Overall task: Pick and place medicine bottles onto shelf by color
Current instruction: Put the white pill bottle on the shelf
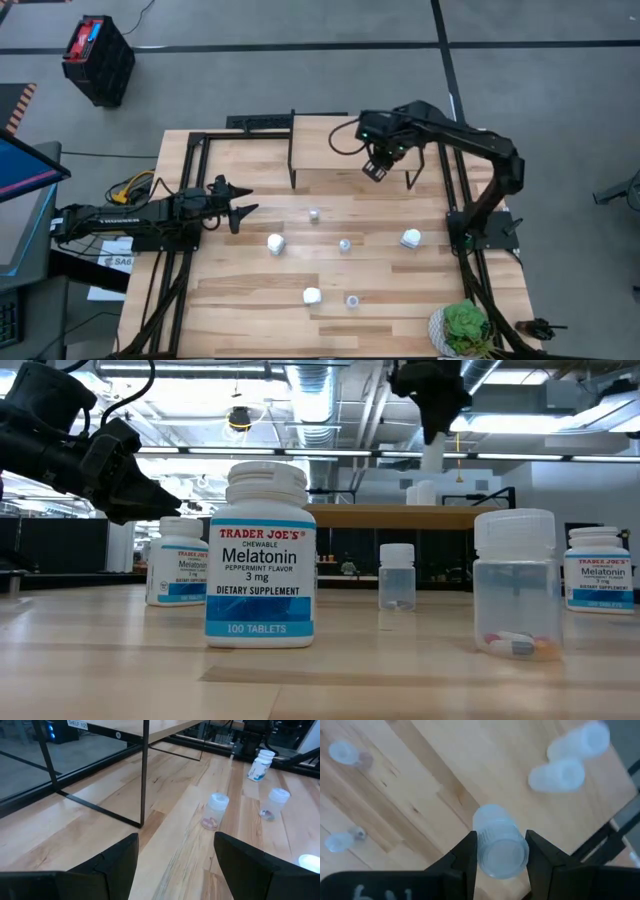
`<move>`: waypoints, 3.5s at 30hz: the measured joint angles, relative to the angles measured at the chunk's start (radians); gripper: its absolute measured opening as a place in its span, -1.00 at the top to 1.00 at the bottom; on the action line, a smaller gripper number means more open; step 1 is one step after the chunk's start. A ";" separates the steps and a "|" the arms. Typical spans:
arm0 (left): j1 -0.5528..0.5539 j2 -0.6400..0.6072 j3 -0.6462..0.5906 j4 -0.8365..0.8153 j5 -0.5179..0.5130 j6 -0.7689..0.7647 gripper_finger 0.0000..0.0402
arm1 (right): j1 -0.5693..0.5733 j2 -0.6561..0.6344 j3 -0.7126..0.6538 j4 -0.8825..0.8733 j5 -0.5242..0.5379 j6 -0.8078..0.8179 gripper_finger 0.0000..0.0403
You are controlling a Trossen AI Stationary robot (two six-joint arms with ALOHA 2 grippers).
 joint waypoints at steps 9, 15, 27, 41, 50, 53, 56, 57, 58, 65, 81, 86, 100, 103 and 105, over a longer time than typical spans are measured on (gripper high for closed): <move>0.000 0.000 0.000 0.000 0.000 -0.005 -0.23 | -0.058 -0.054 -0.121 0.088 -0.023 0.026 0.32; 0.000 0.000 0.000 0.000 0.000 -0.008 -0.23 | -0.116 -0.004 -0.124 0.106 -0.058 -0.026 0.32; 0.000 0.000 0.000 0.000 0.000 -0.008 -0.23 | -0.156 0.017 -0.123 0.134 -0.107 -0.058 0.29; 0.000 0.000 0.000 0.000 0.000 -0.009 -0.23 | -0.157 0.017 -0.123 0.144 -0.104 -0.058 0.10; 0.000 0.000 0.000 0.000 0.000 -0.010 -0.23 | -0.157 0.017 -0.123 0.147 -0.094 -0.058 -0.08; 0.000 0.000 0.000 0.000 0.000 -0.011 -0.23 | -0.157 0.017 -0.123 0.147 -0.076 -0.058 -0.13; 0.000 0.000 0.000 0.000 0.000 -0.011 -0.23 | -0.157 0.017 -0.123 0.146 -0.075 -0.058 -0.14; 0.000 0.000 0.000 0.000 0.000 -0.012 -0.23 | -0.157 0.017 -0.123 0.146 -0.075 -0.058 -0.14; 0.000 0.000 0.000 0.000 0.000 -0.012 -0.23 | -0.157 0.017 -0.123 0.145 -0.075 -0.058 -0.14; 0.000 0.000 0.000 0.000 0.000 -0.012 -0.23 | -0.137 0.017 -0.123 0.141 -0.076 -0.021 -0.10; 0.000 0.000 0.000 0.000 0.002 -0.021 -0.23 | -0.039 0.017 -0.123 0.341 0.067 0.116 -0.06; 0.000 0.000 0.000 0.000 0.002 -0.028 -0.23 | -0.047 0.069 -0.122 0.363 0.063 0.156 -0.01; 0.000 0.000 0.000 0.000 0.003 -0.026 -0.23 | -0.059 0.124 -0.121 0.364 0.136 0.193 0.17; 0.000 0.000 0.000 0.000 0.002 -0.027 -0.23 | -0.064 0.131 -0.121 0.375 0.135 0.169 0.18; 0.000 0.000 0.000 0.000 0.002 -0.027 -0.23 | -0.063 0.134 -0.121 0.383 0.135 0.146 0.18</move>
